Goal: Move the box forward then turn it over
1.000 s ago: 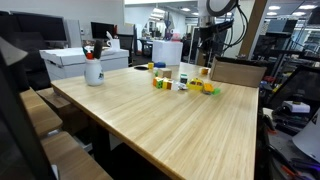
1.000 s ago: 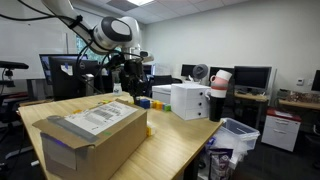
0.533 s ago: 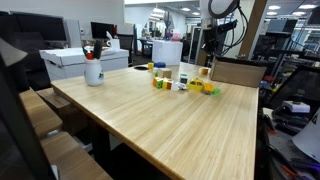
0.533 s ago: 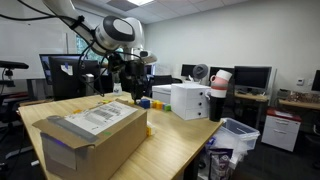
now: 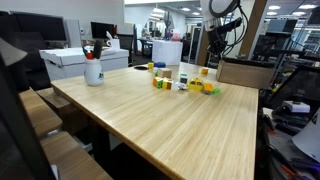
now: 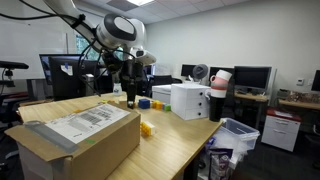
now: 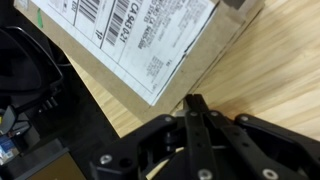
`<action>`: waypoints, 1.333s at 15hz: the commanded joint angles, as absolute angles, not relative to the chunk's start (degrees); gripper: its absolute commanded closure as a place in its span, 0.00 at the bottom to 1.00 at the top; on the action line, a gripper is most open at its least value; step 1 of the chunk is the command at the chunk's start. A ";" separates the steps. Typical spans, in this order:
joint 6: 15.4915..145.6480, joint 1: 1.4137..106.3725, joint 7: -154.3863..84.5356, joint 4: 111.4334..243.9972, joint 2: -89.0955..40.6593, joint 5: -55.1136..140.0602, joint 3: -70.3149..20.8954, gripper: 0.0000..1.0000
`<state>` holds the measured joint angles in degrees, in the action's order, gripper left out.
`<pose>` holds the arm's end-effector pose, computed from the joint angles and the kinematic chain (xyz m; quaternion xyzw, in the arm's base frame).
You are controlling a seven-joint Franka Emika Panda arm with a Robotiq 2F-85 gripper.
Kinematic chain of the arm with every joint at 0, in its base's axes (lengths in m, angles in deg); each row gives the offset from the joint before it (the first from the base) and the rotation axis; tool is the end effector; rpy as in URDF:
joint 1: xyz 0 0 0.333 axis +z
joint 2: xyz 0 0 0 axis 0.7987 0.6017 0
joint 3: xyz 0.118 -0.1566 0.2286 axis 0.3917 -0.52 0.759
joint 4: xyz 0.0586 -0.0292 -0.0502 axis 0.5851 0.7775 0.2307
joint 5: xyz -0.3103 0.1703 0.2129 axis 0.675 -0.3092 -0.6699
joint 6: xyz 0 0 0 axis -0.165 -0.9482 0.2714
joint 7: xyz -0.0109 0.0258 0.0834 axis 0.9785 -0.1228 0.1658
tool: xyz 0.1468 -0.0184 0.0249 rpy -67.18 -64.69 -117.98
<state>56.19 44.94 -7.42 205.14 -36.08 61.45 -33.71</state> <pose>0.4888 -0.2320 0.3071 0.9087 -0.3578 -0.1037 0.1884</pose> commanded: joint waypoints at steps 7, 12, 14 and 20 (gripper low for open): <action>62.47 45.97 -16.32 210.75 -42.02 60.86 -30.47 0.51; 62.53 46.89 -28.33 215.61 -48.29 60.24 -28.08 0.19; 63.08 46.84 -33.70 217.83 -51.38 59.66 -28.17 0.10; 63.78 46.67 -52.07 222.33 -58.96 55.11 -31.12 0.00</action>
